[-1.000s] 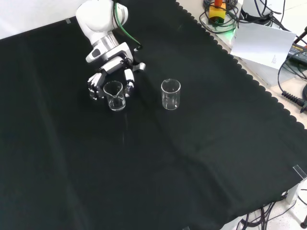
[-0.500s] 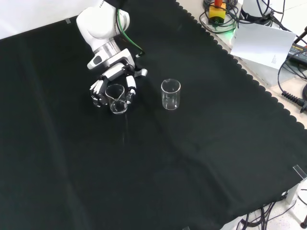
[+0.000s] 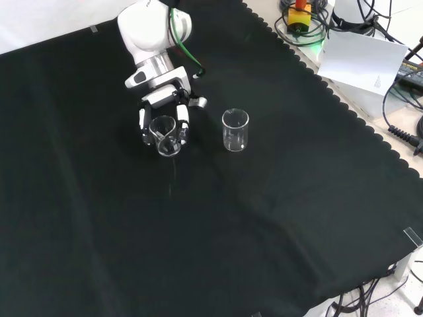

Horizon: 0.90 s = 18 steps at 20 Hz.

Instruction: Pick up the beaker on the right.

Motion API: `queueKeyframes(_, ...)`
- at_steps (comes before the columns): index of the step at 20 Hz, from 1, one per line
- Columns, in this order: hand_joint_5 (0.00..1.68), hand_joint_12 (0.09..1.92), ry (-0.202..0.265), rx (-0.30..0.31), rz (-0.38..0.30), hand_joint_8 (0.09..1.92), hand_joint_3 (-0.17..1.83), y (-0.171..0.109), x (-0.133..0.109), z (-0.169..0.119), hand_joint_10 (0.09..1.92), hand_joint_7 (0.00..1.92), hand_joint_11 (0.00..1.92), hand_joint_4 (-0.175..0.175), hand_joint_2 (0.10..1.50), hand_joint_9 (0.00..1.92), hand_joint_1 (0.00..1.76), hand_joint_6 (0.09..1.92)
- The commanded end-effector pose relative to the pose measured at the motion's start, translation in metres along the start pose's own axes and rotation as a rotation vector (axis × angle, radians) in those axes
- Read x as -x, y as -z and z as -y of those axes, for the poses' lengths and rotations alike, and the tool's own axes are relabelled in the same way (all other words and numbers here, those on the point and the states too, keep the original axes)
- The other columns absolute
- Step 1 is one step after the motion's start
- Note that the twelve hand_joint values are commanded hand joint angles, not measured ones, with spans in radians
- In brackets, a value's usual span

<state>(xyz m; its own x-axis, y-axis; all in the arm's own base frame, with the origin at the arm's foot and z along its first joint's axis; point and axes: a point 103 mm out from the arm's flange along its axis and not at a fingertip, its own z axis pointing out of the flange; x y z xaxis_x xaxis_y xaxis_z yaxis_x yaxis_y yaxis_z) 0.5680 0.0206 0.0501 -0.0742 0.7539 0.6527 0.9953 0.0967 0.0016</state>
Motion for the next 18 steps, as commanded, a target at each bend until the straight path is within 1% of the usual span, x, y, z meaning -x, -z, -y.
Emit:
queueKeyframes(1, 1.44, 0.59, 0.069, 0.146, 0.177, 0.15, 0.45, 0.038, -0.028, -0.007, 0.09, 1.52, 1.49, -0.175, 0.71, 1.75, 1.32, 0.24)
queueKeyframes(2, 1.44, 0.59, 0.083, 0.15, 0.192, 0.14, 0.45, 0.045, -0.03, -0.007, 0.09, 1.53, 1.5, -0.175, 0.71, 1.76, 1.32, 0.23)
queueKeyframes(4, 1.45, 0.6, 0.104, 0.14, 0.199, 0.13, 0.48, 0.057, -0.032, -0.007, 0.09, 1.54, 1.51, -0.175, 0.69, 1.77, 1.32, 0.22)
queueKeyframes(6, 1.46, 0.6, 0.125, 0.103, 0.209, 0.12, 0.5, 0.069, -0.034, -0.006, 0.09, 1.55, 1.51, -0.175, 0.68, 1.79, 1.32, 0.22)
queueKeyframes(8, 1.46, 0.6, 0.135, 0.066, 0.221, 0.12, 0.53, 0.08, -0.033, -0.004, 0.09, 1.55, 1.51, -0.175, 0.66, 1.8, 1.33, 0.21)
queueKeyframes(9, 1.47, 0.6, 0.142, 0.041, 0.211, 0.12, 0.53, 0.092, -0.025, -0.001, 0.09, 1.55, 1.51, -0.175, 0.66, 1.8, 1.33, 0.21)
queueKeyframes(10, 1.47, 0.6, 0.144, 0.03, 0.215, 0.12, 0.54, 0.103, -0.021, 0.003, 0.09, 1.56, 1.51, -0.175, 0.66, 1.81, 1.33, 0.21)
queueKeyframes(11, 1.47, 0.6, 0.141, 0.018, 0.235, 0.12, 0.54, 0.109, -0.021, 0.006, 0.09, 1.56, 1.52, -0.175, 0.65, 1.81, 1.33, 0.21)
queueKeyframes(14, 1.47, 0.6, 0.126, -0.02, 0.277, 0.12, 0.57, 0.12, -0.026, 0.014, 0.09, 1.56, 1.52, -0.175, 0.64, 1.81, 1.33, 0.22)
queueKeyframes(15, 1.47, 0.6, 0.122, -0.033, 0.281, 0.12, 0.58, 0.124, -0.026, 0.018, 0.09, 1.56, 1.52, -0.175, 0.63, 1.82, 1.33, 0.22)
queueKeyframes(16, 1.47, 0.61, 0.122, -0.045, 0.29, 0.12, 0.59, 0.131, -0.025, 0.024, 0.09, 1.56, 1.52, -0.175, 0.63, 1.82, 1.33, 0.22)
queueKeyframes(18, 1.47, 0.61, 0.122, -0.063, 0.308, 0.12, 0.59, 0.137, -0.031, 0.034, 0.09, 1.56, 1.53, -0.175, 0.63, 1.82, 1.33, 0.22)
